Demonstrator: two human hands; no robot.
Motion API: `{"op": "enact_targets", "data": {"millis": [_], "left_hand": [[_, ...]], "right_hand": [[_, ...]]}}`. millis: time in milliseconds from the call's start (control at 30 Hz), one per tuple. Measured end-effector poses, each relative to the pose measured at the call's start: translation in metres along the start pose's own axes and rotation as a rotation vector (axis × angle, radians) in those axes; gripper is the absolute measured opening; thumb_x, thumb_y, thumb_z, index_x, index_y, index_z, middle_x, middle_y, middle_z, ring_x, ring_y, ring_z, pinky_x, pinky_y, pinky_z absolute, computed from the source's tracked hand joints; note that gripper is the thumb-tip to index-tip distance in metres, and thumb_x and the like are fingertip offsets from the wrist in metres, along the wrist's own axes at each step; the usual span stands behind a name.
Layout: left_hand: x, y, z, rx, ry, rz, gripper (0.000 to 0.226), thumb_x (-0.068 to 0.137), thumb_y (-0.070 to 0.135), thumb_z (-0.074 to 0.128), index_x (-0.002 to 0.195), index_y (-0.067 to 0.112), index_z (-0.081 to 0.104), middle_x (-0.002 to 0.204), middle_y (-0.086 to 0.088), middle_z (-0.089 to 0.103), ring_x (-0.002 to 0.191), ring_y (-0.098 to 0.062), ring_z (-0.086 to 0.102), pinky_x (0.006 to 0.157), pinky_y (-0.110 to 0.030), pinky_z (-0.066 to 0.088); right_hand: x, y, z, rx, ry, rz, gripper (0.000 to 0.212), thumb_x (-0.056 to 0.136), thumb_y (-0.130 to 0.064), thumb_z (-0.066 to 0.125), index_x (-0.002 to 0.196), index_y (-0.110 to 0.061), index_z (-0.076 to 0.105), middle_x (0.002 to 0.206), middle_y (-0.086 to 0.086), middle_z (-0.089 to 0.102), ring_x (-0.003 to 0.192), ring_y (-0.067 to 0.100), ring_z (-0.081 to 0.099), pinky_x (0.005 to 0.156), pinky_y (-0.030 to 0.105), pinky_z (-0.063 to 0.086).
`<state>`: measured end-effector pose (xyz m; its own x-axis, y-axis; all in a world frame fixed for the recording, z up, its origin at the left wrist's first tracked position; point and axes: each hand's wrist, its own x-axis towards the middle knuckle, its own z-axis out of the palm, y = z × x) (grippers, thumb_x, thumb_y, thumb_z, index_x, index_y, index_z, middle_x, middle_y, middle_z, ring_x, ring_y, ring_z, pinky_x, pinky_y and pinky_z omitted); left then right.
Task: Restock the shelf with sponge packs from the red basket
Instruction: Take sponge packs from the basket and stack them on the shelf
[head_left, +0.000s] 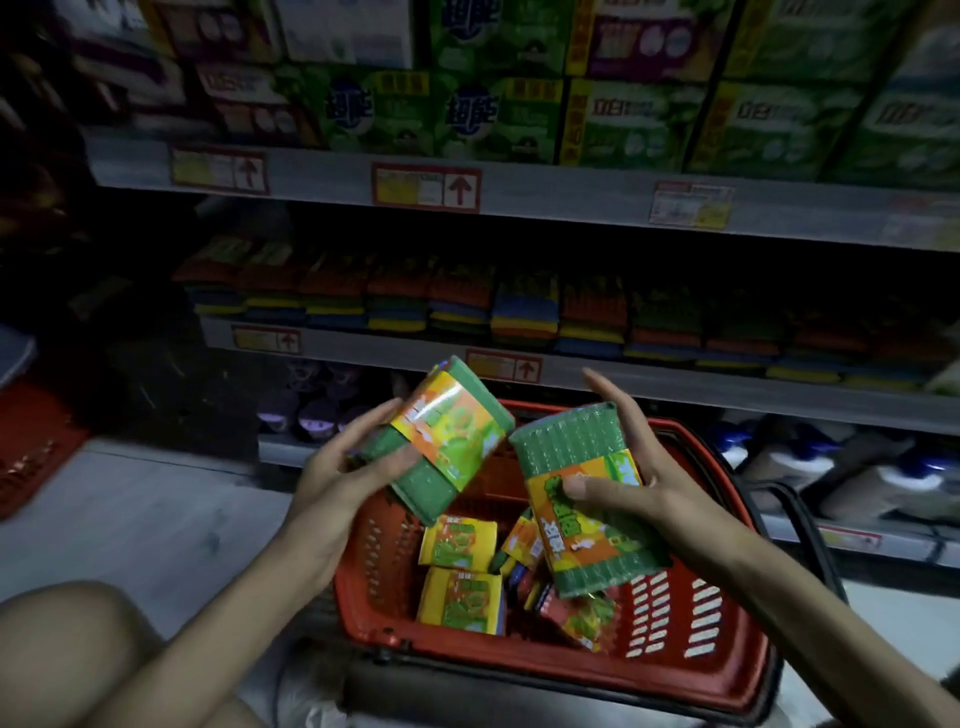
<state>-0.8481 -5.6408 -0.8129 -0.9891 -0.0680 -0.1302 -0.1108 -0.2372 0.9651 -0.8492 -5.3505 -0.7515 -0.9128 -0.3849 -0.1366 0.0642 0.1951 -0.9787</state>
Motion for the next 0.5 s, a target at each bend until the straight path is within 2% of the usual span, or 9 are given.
{"op": "enact_targets", "data": {"millis": [67,100,133,200,267,367,433,500], "left_hand": [[0.001,0.006,-0.007,-0.108,0.074,-0.016,0.072,0.056,0.036,0.096,0.122,0.017,0.072,0.119,-0.014,0.075,0.098,-0.017,0.075,0.074,-0.024,0.060],[0.002,0.010,-0.010,-0.160,0.107,-0.025,0.067,0.059,0.033,0.093,0.120,0.014,0.072,0.118,-0.017,0.074,0.094,-0.017,0.075,0.071,-0.024,0.060],[0.003,0.013,-0.012,-0.190,0.135,-0.022,0.068,0.060,0.034,0.093,0.120,0.012,0.071,0.118,-0.018,0.074,0.093,-0.019,0.075,0.071,-0.027,0.061],[0.005,0.019,-0.014,-0.188,0.185,-0.006,0.079,0.057,0.043,0.096,0.124,0.011,0.069,0.117,-0.017,0.075,0.098,-0.024,0.075,0.077,-0.034,0.061],[0.008,0.024,-0.019,-0.184,0.223,0.020,0.066,0.068,0.037,0.091,0.124,0.011,0.069,0.116,-0.015,0.076,0.097,-0.025,0.074,0.075,-0.034,0.060],[0.014,0.031,-0.033,-0.178,0.283,0.058,0.057,0.074,0.037,0.087,0.124,0.015,0.069,0.115,-0.011,0.077,0.101,-0.024,0.075,0.077,-0.036,0.058],[0.018,0.037,-0.045,-0.200,0.327,0.087,0.058,0.072,0.039,0.084,0.122,0.015,0.069,0.114,-0.010,0.077,0.105,-0.026,0.074,0.081,-0.038,0.058],[0.022,0.043,-0.057,-0.204,0.365,0.119,0.060,0.069,0.040,0.082,0.121,0.014,0.070,0.112,-0.009,0.077,0.104,-0.026,0.075,0.082,-0.037,0.060]], "right_hand": [[0.004,-0.002,0.009,0.023,0.044,0.036,0.075,0.075,-0.031,0.083,0.139,-0.041,0.046,0.127,-0.014,0.065,0.114,0.016,0.069,0.095,0.046,0.059],[0.008,-0.002,0.014,0.050,0.048,0.051,0.067,0.076,-0.028,0.083,0.133,-0.031,0.049,0.119,0.000,0.069,0.105,0.030,0.073,0.091,0.054,0.059],[0.011,-0.004,0.019,0.071,0.037,0.061,0.061,0.077,-0.028,0.082,0.128,-0.026,0.050,0.115,0.007,0.070,0.101,0.036,0.073,0.091,0.057,0.058],[0.020,-0.008,0.032,0.091,-0.006,0.072,0.055,0.080,-0.033,0.082,0.124,-0.022,0.051,0.116,0.011,0.071,0.104,0.035,0.073,0.097,0.055,0.056],[0.031,-0.011,0.048,0.106,-0.015,0.072,0.049,0.086,-0.035,0.081,0.122,-0.020,0.052,0.116,0.012,0.073,0.104,0.035,0.073,0.097,0.053,0.057],[0.050,-0.014,0.074,0.089,0.002,0.089,0.042,0.088,-0.030,0.075,0.119,-0.013,0.052,0.104,0.012,0.076,0.092,0.037,0.075,0.082,0.046,0.062],[0.064,-0.015,0.089,0.076,-0.017,0.096,0.043,0.086,-0.027,0.079,0.114,-0.010,0.052,0.095,0.014,0.075,0.080,0.037,0.074,0.071,0.042,0.061],[0.079,-0.015,0.103,0.049,-0.028,0.080,0.046,0.080,-0.023,0.085,0.110,-0.011,0.051,0.091,0.017,0.071,0.076,0.040,0.072,0.066,0.042,0.058]]}}
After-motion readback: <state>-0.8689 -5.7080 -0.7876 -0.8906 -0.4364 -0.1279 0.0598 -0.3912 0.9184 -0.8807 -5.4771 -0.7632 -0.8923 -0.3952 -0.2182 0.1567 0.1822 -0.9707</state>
